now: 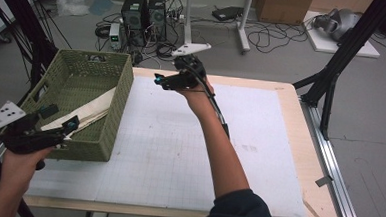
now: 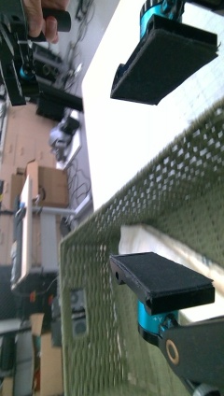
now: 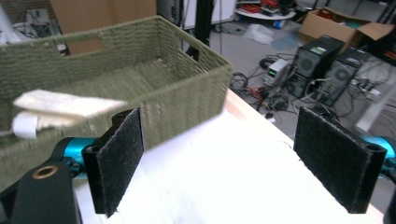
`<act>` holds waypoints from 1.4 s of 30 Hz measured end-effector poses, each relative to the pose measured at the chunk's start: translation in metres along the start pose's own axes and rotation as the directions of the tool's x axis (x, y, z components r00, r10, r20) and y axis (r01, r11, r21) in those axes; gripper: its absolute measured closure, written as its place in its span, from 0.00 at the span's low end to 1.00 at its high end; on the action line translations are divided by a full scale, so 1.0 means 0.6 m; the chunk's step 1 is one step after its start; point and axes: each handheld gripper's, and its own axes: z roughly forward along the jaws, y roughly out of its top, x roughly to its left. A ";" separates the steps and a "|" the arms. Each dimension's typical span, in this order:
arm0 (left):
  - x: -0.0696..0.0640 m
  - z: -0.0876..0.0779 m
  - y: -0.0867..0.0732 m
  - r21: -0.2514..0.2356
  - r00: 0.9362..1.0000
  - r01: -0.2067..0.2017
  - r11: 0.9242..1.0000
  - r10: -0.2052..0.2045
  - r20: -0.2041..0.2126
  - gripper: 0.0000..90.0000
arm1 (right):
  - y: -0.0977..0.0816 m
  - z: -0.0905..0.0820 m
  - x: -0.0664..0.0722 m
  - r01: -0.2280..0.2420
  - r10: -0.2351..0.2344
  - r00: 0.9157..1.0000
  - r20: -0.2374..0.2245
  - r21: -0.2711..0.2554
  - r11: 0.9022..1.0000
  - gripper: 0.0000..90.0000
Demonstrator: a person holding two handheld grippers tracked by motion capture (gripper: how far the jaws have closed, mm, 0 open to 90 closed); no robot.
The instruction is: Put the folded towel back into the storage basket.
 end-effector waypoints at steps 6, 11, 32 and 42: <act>-0.036 0.035 -0.001 0.017 0.997 -0.027 0.999 0.026 0.074 0.19 | -0.053 -0.062 -0.018 -0.030 0.031 0.999 0.020 -0.018 0.999 0.14; -0.067 0.062 -0.008 0.013 0.991 -0.042 0.999 0.040 0.128 0.20 | -0.098 -0.120 -0.023 -0.044 0.046 0.998 0.046 -0.043 0.998 0.14; -0.176 0.161 -0.065 0.017 0.945 -0.121 0.992 0.110 0.307 0.20 | -0.318 -0.302 -0.021 -0.120 0.120 0.973 0.198 -0.012 0.993 0.13; -0.192 0.180 -0.117 0.036 0.930 -0.153 0.988 0.131 0.344 0.20 | -0.401 -0.336 -0.003 -0.171 0.165 0.958 0.235 0.006 0.985 0.13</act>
